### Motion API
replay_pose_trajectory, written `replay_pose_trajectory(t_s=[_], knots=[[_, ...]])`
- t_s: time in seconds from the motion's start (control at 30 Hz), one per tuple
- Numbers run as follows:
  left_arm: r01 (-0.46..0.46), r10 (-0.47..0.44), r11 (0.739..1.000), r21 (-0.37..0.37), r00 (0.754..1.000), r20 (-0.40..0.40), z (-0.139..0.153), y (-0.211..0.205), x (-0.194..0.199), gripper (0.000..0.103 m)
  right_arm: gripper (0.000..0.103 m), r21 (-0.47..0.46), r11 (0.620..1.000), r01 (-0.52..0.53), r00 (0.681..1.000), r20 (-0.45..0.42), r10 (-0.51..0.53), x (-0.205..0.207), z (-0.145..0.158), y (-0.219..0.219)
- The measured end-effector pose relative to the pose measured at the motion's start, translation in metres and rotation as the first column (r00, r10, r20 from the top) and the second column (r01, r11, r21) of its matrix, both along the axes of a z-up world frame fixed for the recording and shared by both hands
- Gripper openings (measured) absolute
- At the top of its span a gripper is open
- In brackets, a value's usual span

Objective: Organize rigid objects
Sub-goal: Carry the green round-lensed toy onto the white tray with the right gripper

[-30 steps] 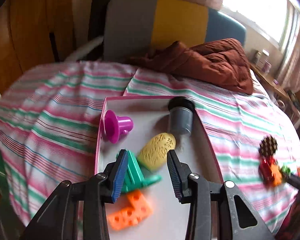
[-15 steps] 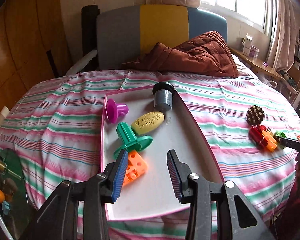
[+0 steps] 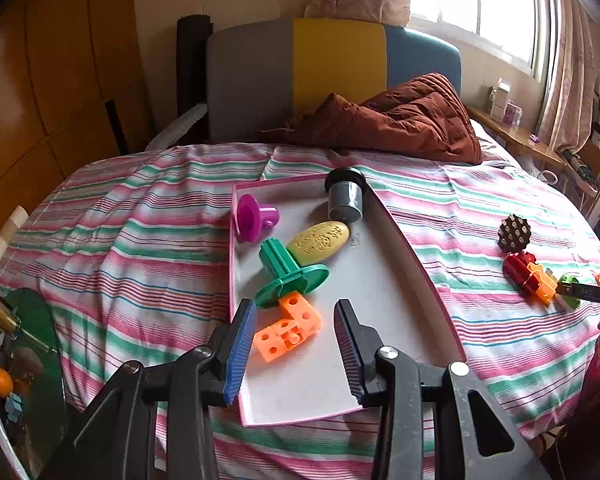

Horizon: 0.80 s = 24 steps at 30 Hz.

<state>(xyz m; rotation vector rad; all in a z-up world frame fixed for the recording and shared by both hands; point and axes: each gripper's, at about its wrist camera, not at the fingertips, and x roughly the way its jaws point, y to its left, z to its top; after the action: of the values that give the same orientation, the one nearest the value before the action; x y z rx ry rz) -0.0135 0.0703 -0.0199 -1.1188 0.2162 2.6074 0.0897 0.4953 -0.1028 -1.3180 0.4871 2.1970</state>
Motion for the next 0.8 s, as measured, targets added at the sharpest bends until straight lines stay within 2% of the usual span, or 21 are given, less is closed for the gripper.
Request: replay_pose_trajectory(t_s=[0.17, 0.37, 0.5, 0.63, 0.8], knots=[[-0.014, 0.013, 1.0, 0.014, 1.0, 0.008, -0.002, -0.009, 0.0, 0.04, 0.065, -0.077, 0.996, 0.049, 0.999, -0.017, -0.051, 0.02, 0.002, 0.001], [-0.026, 0.026, 0.999, 0.024, 1.0, 0.017, -0.006, -0.018, 0.0, 0.04, 0.065, -0.135, 0.99, 0.043, 0.993, -0.101, -0.057, 0.034, 0.018, -0.015], [-0.04, 0.04, 0.999, 0.031, 0.999, 0.024, -0.009, -0.024, 0.0, 0.04, 0.065, -0.126, 0.992, -0.016, 0.987, -0.161, -0.005, 0.024, 0.041, -0.037], [-0.051, 0.05, 0.998, 0.038, 0.998, 0.028, -0.009, -0.029, 0.0, 0.04, 0.065, -0.116, 0.986, -0.119, 0.972, -0.217, 0.092, 0.003, 0.061, -0.07], [-0.076, 0.075, 0.996, 0.046, 0.997, 0.025, -0.009, -0.038, 0.0, 0.04, 0.065, -0.098, 0.958, -0.271, 0.934, -0.269, 0.237, -0.035, 0.078, -0.129]])
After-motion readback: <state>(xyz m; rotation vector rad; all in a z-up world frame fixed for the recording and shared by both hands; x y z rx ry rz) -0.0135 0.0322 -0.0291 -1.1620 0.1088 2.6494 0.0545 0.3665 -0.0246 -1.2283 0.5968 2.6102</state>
